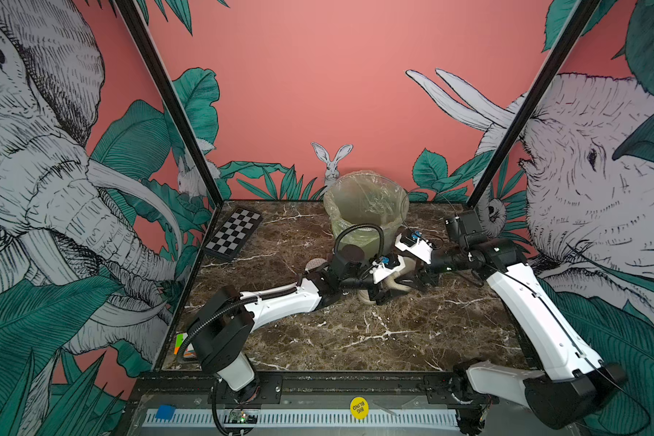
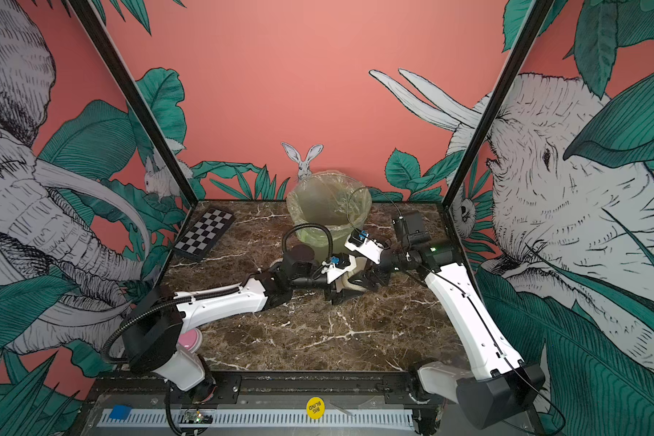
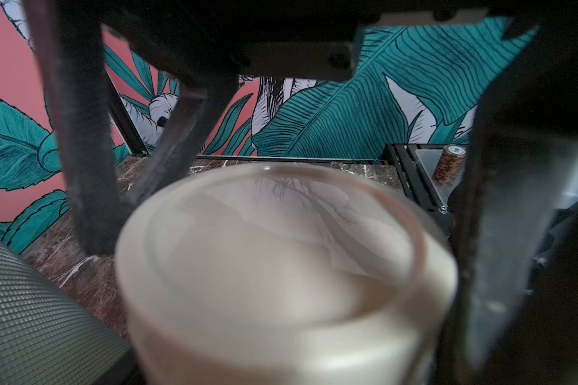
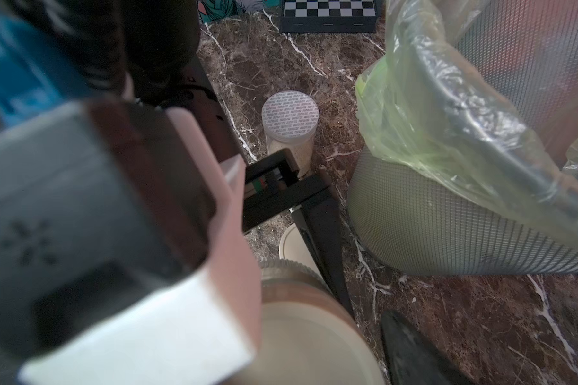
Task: Empty moldy rice from jars
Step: Unscrew the lid from the jar.
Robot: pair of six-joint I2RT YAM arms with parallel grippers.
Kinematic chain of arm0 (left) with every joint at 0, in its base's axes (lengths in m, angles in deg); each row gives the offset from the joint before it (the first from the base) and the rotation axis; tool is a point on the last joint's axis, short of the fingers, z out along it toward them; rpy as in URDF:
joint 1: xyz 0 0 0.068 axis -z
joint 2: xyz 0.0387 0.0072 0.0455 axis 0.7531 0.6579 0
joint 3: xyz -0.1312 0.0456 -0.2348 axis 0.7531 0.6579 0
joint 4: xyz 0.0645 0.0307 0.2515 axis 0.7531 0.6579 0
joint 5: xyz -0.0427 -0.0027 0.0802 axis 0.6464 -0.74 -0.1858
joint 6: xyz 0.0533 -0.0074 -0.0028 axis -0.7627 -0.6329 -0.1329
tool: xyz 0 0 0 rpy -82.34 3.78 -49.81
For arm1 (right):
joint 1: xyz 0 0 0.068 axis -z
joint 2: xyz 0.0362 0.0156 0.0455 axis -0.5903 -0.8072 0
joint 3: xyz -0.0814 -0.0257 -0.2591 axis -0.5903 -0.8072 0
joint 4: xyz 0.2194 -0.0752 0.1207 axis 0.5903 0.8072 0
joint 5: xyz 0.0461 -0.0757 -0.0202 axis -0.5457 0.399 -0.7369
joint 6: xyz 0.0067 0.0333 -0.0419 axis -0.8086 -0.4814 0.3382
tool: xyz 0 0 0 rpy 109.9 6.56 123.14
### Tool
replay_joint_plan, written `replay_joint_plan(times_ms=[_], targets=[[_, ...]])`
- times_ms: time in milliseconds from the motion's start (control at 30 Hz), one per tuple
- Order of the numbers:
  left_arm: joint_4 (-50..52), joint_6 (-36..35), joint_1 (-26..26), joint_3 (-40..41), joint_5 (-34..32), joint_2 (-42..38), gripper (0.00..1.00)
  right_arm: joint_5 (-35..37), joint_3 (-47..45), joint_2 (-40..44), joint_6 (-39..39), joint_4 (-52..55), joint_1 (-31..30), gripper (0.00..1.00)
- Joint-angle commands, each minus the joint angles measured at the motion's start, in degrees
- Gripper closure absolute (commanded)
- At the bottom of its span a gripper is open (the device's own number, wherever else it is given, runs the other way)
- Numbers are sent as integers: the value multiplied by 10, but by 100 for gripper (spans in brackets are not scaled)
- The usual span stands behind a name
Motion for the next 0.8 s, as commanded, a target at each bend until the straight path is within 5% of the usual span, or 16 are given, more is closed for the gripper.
replay_joint_plan(times_ms=[0, 767], targets=[[-65, -7, 15, -3, 40, -32, 100, 9, 3, -5, -7, -57, 13, 12], [-98, -6, 11, 14, -8, -33, 100, -50, -70, 70, -69, -85, 24, 1]])
